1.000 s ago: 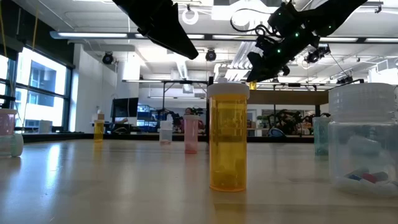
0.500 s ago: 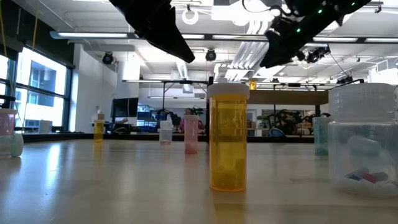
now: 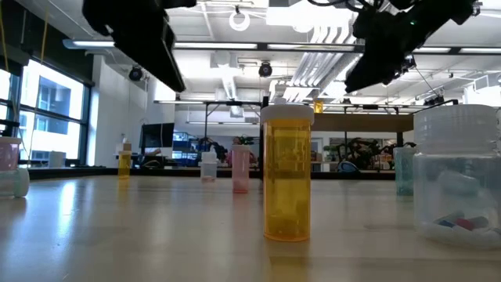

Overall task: Pick and place medicine bottles onto shelf by color
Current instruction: Put the bottom left blue pill bottle on the shelf

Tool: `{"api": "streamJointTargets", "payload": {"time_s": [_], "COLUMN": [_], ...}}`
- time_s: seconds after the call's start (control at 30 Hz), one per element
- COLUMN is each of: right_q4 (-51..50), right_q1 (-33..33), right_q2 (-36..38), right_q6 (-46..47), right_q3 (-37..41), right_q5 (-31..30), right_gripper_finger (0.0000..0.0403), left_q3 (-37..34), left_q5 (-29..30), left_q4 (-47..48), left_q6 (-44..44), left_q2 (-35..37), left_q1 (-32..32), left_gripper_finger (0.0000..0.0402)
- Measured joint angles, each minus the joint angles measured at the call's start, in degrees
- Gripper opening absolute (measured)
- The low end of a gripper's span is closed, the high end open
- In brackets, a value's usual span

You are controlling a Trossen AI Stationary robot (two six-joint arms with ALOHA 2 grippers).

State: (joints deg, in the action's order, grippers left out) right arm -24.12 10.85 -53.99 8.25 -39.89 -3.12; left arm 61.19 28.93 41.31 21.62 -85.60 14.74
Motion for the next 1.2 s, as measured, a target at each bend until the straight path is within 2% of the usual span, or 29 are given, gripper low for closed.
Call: {"api": "streamJointTargets", "payload": {"time_s": [0.07, 0.33, 0.6, 0.77, 0.97, 1.2], "right_q4": [3.54, 10.07, 13.81, 14.67, 14.54, 13.55], "right_q1": [-2.67, -11.23, -17.44, -19.05, -19.3, -19.28], "right_q2": [-0.03, 0.1, 0.08, 0.08, 0.08, -0.07], "right_q6": [1.29, 2.26, 2.32, 2.28, 2.49, 3.76], "right_q3": [1.58, 2.26, 2.26, 2.26, 2.26, 2.24], "right_q5": [-0.63, -8.97, -16.43, -17.92, -17.94, -17.94], "right_gripper_finger": [0.0147, 0.0147, 0.0147, 0.0147, 0.0147, 0.0147], "left_q3": [-0.15, -0.15, -0.34, -0.35, -0.39, -0.37], "left_q5": [0.0, -0.04, 0.07, -0.82, -5.27, -9.91], "left_q4": [5.03, 14.2, 16.34, 16.1, 16.12, 15.86], "left_q6": [3.5, 16.99, 33.02, 44.73, 53.27, 58.84], "left_q2": [1.04, 2.96, 2.97, 2.95, 1.33, -3.64], "left_q1": [1.59, 9.87, 19.7, 24.04, 24.69, 21.64], "left_gripper_finger": [0.0211, 0.0211, 0.0211, 0.0211, 0.0211, 0.0211]}}
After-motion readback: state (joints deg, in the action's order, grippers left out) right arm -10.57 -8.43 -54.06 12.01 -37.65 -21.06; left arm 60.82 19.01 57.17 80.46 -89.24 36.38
